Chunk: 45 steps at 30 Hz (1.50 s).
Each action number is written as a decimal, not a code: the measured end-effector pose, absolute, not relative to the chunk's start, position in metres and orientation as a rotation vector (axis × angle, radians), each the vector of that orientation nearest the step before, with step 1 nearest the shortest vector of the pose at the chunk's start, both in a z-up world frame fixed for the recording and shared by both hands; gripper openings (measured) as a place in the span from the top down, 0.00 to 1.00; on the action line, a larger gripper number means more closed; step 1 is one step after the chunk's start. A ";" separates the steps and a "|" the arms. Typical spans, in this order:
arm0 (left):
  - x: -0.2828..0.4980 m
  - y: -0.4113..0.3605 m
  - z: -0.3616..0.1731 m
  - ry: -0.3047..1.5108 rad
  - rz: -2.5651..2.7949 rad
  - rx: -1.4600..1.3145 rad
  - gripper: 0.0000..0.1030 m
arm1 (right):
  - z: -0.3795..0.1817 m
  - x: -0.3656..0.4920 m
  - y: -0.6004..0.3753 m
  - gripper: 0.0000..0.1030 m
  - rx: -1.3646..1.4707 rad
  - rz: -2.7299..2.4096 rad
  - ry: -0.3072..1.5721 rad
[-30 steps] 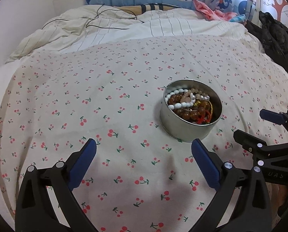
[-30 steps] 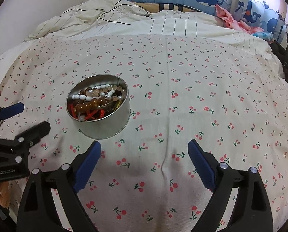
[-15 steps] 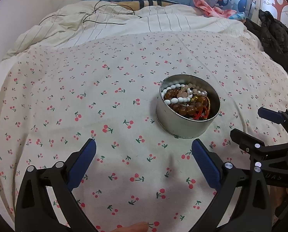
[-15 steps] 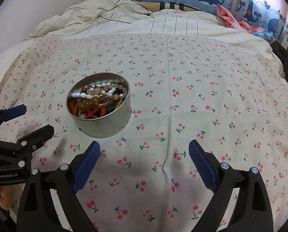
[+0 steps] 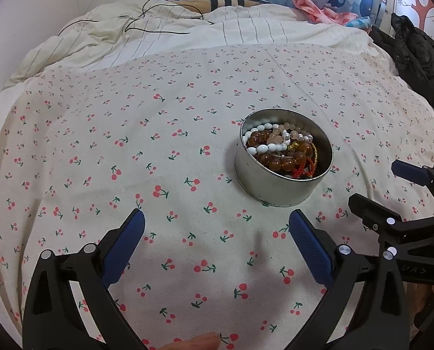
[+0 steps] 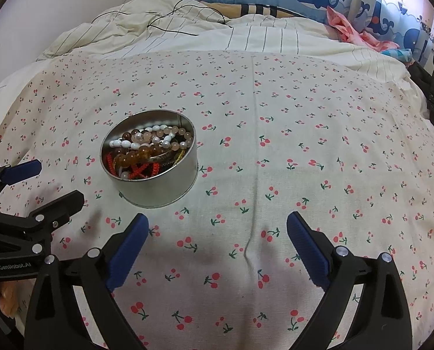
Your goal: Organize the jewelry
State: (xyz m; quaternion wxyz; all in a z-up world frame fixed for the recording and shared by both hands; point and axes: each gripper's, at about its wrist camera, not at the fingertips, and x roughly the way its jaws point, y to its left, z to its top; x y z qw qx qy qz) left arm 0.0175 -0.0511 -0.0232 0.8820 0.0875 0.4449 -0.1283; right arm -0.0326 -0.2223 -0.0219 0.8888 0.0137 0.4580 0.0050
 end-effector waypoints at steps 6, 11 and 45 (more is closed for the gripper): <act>0.018 -0.051 -0.023 0.926 -0.264 0.186 0.08 | -0.022 -0.033 -0.223 0.10 0.028 0.009 0.951; 0.017 -0.051 -0.023 0.925 -0.259 0.187 0.08 | -0.021 -0.033 -0.225 0.09 0.025 0.009 0.952; 0.016 -0.055 -0.023 0.930 -0.255 0.209 0.08 | -0.023 -0.033 -0.228 0.08 0.021 -0.003 0.954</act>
